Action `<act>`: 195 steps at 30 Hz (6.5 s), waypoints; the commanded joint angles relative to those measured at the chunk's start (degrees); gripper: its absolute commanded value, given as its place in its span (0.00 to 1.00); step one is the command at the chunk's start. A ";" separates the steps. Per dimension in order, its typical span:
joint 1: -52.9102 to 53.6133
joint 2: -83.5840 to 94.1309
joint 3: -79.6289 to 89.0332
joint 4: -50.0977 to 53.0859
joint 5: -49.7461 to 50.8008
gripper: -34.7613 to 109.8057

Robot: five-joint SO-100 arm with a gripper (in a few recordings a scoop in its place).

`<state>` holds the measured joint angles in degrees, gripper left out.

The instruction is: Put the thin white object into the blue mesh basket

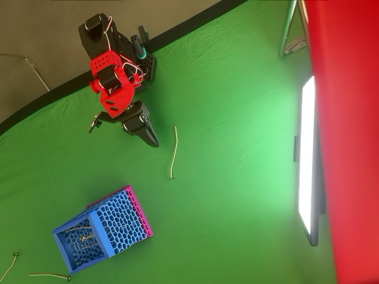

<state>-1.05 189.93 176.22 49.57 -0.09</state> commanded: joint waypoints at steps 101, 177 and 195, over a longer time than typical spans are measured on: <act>1.32 -114.26 -80.77 9.67 -67.85 0.32; 3.16 -119.44 -85.08 9.84 -66.97 0.31; 3.25 -117.33 -90.00 13.80 -66.62 0.31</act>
<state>2.20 68.91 89.56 61.96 -67.06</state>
